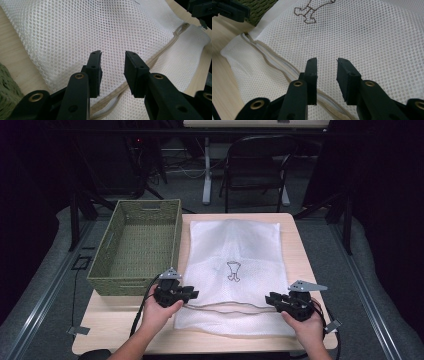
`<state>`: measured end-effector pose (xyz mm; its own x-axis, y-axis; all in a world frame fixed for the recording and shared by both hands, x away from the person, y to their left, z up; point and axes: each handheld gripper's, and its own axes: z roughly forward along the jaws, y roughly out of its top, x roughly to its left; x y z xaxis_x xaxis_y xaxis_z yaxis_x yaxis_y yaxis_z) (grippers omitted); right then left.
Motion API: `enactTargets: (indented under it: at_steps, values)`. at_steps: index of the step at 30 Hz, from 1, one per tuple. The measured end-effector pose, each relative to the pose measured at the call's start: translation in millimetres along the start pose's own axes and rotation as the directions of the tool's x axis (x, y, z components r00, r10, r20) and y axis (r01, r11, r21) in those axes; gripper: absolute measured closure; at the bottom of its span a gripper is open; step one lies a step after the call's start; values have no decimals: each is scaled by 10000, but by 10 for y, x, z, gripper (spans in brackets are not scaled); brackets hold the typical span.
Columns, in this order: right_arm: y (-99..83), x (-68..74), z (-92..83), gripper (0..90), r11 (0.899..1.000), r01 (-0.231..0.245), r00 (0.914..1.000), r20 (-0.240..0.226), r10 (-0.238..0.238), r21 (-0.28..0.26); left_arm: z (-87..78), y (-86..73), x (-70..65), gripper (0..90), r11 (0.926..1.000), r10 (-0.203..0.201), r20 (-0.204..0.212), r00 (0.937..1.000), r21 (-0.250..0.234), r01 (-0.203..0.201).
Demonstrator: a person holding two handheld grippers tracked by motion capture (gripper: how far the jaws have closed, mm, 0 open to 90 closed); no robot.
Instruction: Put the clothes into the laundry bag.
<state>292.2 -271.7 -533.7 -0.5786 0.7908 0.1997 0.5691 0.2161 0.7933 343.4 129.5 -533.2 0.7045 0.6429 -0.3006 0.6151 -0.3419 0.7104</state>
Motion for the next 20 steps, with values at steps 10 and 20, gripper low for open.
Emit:
enactTargets:
  at_steps: [10,20]
  values:
    - [3,94,48,595,9997,246,9997,-13,-246,-97,-4,-4,27,579,9999,130,-373,9992,-34,-131]
    - [-4,102,85,519,9989,475,9988,101,-475,-47,11,-9,22,549,9995,298,-522,9982,-61,-302]
